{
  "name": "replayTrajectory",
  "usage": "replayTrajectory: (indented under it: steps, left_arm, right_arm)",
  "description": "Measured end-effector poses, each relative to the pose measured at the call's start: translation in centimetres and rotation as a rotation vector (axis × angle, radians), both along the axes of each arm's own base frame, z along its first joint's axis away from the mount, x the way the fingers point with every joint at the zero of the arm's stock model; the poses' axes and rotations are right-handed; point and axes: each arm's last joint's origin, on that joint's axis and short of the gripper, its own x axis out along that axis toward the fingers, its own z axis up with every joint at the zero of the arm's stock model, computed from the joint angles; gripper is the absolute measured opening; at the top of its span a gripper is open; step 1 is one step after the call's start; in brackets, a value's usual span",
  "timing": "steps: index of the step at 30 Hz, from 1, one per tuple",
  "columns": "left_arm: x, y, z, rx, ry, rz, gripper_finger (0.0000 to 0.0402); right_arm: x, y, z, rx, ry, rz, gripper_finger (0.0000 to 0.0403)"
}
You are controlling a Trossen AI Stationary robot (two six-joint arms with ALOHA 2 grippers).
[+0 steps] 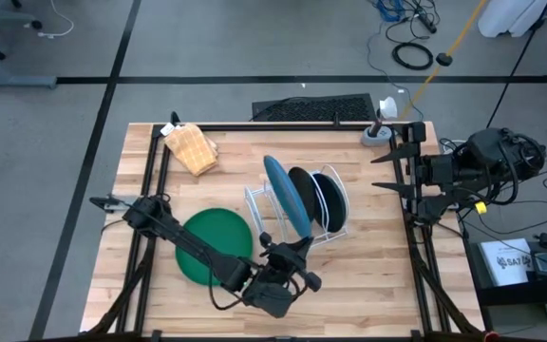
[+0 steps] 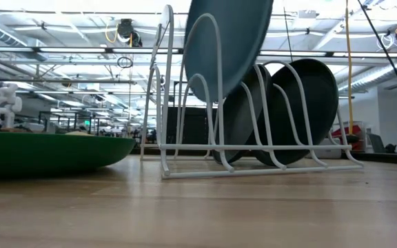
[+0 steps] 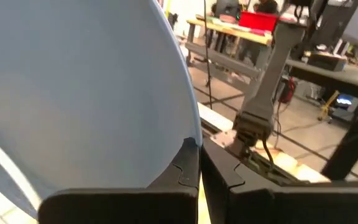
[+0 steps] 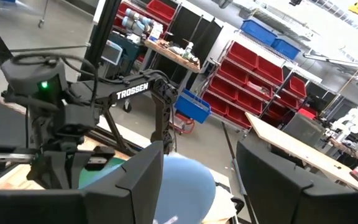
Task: Sort dishes
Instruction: Put the blue plate into the dish rack
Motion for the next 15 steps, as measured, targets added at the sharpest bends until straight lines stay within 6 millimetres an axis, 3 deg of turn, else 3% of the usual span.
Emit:
replayTrajectory:
  steps: [8,15]
  left_arm:
    - [0.3,1.2,-1.3,-0.077,0.062,-0.057,0.0006]
    - [0.3,1.6,-1.5,-0.078,0.076,-0.044,0.0033]
  right_arm:
    - [0.0,0.0,-0.2,0.017,0.017,0.0,0.0199]
    - [0.0,0.0,-0.3,0.016,0.028,0.0,0.0199]
